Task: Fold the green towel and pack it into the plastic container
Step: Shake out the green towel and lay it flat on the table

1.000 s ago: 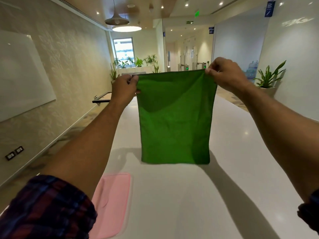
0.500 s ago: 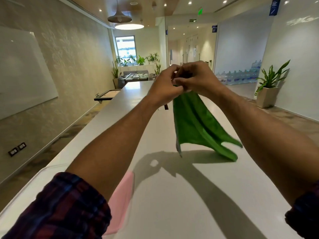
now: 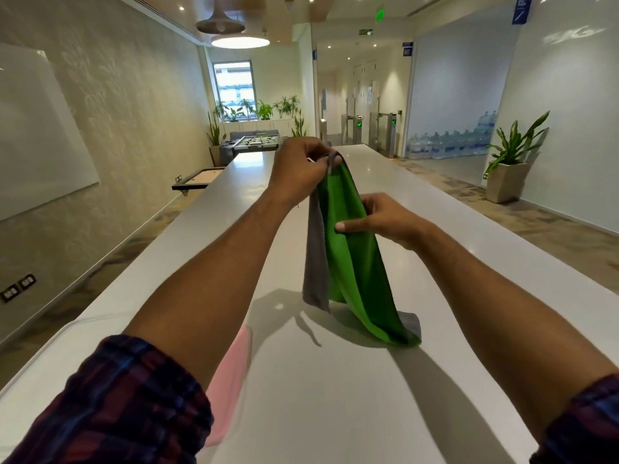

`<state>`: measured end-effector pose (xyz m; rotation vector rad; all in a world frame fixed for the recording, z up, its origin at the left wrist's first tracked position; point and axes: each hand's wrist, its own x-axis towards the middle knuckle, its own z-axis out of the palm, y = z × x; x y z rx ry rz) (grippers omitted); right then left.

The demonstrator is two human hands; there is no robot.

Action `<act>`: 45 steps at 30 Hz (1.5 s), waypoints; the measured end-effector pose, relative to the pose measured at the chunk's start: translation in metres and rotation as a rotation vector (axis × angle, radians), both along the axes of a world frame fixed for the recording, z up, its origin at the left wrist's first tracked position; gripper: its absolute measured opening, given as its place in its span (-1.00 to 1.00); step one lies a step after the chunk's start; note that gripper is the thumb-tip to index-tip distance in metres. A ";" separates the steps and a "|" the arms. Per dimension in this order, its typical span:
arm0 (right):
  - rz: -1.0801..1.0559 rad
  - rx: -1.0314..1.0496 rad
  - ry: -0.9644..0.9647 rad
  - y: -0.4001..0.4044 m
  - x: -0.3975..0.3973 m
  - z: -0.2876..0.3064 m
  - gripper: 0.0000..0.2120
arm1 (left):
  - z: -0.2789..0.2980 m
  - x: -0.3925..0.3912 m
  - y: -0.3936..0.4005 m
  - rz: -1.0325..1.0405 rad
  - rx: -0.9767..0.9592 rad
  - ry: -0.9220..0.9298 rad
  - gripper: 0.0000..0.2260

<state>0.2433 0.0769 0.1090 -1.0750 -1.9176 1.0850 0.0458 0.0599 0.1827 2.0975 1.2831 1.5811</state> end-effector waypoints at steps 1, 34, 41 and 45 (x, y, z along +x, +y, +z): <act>-0.021 -0.004 -0.024 0.001 0.002 -0.005 -0.59 | 0.002 -0.002 0.002 0.006 0.002 -0.039 -0.92; -0.540 0.448 -0.262 0.035 0.093 -0.006 -0.60 | -0.048 -0.114 0.027 0.192 -0.419 0.027 -0.89; -0.043 -0.060 -0.699 0.024 0.114 -0.027 -0.76 | -0.072 -0.122 0.006 -0.043 -0.976 0.405 -0.94; 0.103 -0.237 -0.884 0.018 0.108 -0.052 -0.78 | -0.091 -0.109 -0.002 -0.109 -1.281 0.731 -0.88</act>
